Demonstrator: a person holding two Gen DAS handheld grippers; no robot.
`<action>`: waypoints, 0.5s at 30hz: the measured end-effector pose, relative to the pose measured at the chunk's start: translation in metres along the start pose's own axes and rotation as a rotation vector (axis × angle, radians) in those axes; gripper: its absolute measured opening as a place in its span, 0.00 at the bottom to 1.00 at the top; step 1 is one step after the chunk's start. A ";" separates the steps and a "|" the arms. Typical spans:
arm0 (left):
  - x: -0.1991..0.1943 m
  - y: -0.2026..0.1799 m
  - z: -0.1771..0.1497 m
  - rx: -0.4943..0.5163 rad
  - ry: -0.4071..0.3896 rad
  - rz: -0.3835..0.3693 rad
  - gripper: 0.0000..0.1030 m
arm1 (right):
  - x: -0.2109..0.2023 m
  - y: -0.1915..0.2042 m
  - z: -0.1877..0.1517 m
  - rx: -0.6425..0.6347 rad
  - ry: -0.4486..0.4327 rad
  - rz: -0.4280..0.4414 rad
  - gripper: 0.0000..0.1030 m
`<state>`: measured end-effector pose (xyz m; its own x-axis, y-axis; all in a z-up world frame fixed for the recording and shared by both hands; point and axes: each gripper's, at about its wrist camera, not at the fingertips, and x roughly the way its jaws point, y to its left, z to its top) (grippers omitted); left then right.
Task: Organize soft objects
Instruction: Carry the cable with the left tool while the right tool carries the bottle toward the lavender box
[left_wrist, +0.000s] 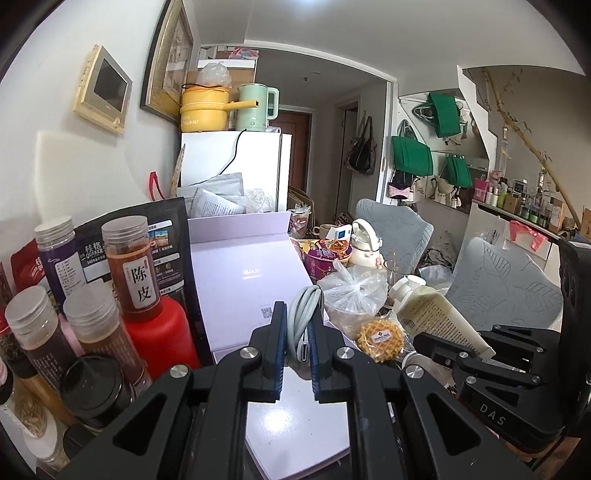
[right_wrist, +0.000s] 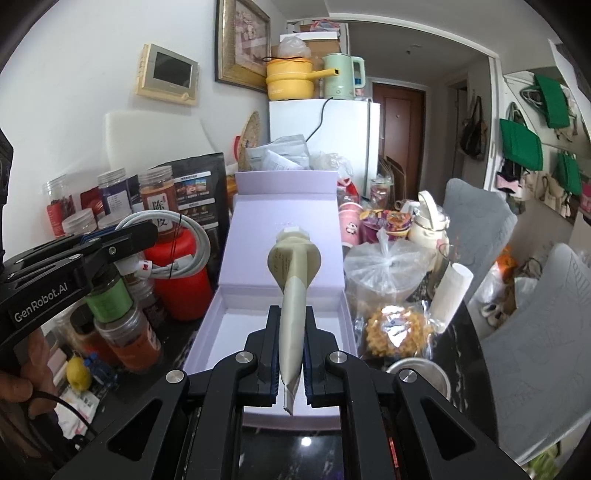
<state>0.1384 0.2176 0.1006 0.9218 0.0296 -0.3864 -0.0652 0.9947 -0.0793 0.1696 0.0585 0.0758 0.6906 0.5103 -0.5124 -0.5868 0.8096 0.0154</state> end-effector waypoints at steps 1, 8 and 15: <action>0.006 0.000 0.002 0.000 0.000 -0.003 0.11 | 0.003 -0.001 0.003 0.002 -0.002 -0.003 0.10; 0.044 0.005 0.013 -0.029 0.016 -0.031 0.11 | 0.030 -0.010 0.022 0.031 -0.013 -0.016 0.10; 0.079 0.011 0.006 -0.028 0.063 -0.012 0.11 | 0.063 -0.019 0.034 0.060 -0.004 -0.012 0.10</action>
<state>0.2127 0.2312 0.0747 0.8969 0.0109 -0.4421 -0.0659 0.9918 -0.1092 0.2384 0.0851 0.0724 0.6995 0.5013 -0.5093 -0.5519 0.8317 0.0608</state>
